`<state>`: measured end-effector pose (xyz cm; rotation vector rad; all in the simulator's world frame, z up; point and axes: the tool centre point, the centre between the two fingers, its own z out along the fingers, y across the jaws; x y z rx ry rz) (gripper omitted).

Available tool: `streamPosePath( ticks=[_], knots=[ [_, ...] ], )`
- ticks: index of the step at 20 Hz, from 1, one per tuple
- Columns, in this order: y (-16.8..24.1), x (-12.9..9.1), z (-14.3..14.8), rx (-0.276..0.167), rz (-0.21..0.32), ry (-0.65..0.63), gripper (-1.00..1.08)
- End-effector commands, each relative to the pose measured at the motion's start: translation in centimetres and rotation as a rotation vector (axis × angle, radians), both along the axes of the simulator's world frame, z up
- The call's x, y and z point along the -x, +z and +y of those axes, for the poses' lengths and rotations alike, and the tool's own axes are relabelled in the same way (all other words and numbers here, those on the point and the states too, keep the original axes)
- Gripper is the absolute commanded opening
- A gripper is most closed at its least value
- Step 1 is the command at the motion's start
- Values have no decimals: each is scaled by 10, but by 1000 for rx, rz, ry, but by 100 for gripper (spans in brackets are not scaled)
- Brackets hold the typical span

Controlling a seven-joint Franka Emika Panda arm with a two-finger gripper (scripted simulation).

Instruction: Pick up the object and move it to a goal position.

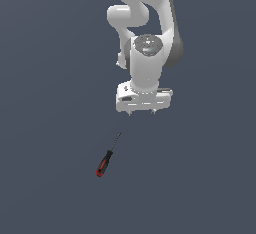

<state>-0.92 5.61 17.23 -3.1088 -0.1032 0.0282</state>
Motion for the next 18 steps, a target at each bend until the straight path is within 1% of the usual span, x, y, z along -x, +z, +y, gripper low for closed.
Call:
streamPosePath(
  ticks=[1,5,9,14,18],
  knots=[
    [0,0,-1,0,0,-2,100],
    [-3,-6,-5,-1,0,-19,100],
    [-10,-17,-14,-1,0,-55,100],
    [-24,-37,-34,0,-1,-125,100],
    [-41,-57,-56,4,-3,-200,100]
  ],
)
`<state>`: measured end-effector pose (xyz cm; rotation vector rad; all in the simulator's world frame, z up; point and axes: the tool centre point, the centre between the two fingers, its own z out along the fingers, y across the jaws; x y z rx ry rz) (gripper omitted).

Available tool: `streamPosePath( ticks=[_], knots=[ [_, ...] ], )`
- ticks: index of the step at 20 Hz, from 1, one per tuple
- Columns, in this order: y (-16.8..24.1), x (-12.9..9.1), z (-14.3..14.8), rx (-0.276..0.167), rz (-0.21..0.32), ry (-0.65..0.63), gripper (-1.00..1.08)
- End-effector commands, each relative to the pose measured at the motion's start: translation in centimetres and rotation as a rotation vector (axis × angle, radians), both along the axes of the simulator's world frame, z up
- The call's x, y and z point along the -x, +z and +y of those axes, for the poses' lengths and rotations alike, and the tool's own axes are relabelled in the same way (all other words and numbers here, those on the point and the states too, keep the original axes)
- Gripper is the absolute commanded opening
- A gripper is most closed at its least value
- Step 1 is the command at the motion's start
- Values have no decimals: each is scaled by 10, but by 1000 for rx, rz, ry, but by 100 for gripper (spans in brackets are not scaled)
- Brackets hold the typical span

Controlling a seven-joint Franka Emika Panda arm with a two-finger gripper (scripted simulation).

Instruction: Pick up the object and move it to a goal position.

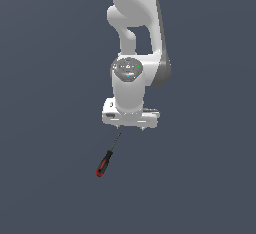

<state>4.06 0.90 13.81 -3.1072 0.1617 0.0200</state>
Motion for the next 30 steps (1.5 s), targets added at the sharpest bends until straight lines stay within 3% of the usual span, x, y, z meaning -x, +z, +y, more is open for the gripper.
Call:
streamPosePath(
  ticks=[1,7,14,30],
  knots=[
    [-12,-13,-16,4,-1,-51,100],
    [-42,-39,-54,16,-3,-165,100],
    [-65,-54,-82,28,-6,-244,100],
    [-98,-57,-91,32,-6,-268,100]
  ],
)
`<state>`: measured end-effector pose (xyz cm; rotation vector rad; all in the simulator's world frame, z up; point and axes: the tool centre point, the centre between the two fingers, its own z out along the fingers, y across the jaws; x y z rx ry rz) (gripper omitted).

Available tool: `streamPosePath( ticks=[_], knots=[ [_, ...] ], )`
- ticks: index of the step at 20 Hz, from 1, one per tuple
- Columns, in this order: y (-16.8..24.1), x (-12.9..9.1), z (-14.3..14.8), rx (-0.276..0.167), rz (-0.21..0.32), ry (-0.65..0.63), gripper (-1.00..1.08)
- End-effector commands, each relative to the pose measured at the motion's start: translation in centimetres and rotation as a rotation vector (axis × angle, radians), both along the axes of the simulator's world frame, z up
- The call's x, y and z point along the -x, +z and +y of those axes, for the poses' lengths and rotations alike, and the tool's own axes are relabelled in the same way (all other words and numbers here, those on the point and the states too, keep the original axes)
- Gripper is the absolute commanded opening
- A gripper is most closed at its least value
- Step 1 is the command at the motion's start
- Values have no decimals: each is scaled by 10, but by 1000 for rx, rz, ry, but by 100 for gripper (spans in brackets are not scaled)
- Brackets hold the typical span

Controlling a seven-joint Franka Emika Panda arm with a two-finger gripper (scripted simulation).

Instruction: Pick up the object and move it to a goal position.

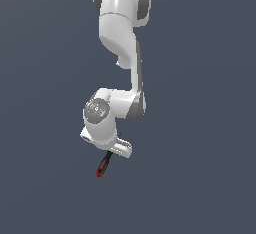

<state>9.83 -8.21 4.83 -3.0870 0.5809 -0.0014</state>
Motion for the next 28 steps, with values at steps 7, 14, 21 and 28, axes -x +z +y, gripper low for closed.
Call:
streamPosePath(
  ticks=[7,14,21,28],
  knots=[
    [-34,1,0,0,1,-2,100],
    [-34,0,0,0,1,-2,-100],
    [-33,0,0,0,1,-2,-100],
    [-22,2,3,0,1,-2,-100]
  ],
)
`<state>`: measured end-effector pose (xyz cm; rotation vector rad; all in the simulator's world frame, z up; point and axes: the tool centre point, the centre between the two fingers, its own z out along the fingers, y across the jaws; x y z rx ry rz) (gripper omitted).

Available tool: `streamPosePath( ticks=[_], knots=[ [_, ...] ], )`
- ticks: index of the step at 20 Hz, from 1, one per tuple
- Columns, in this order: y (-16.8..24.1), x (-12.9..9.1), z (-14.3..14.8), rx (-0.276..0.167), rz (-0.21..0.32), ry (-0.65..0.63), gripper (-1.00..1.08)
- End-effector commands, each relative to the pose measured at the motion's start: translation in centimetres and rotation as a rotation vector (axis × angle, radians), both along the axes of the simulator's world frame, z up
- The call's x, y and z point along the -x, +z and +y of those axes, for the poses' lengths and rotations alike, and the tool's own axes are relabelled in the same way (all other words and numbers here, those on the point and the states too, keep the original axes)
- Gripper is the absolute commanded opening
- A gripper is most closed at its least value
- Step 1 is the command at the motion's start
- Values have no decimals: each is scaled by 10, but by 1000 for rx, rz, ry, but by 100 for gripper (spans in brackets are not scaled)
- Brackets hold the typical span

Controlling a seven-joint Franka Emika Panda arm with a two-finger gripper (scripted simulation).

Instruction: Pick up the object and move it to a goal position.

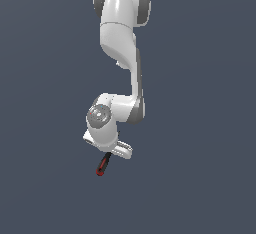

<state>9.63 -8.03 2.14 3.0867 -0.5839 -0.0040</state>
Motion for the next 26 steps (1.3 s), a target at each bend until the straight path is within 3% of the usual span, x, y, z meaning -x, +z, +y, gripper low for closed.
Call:
streamPosePath(
  ticks=[1,10,26],
  knots=[
    [9,1,2,0,-2,0,-100],
    [67,11,19,0,-2,0,-100],
    [248,42,69,1,-2,-1,-100]
  ],
)
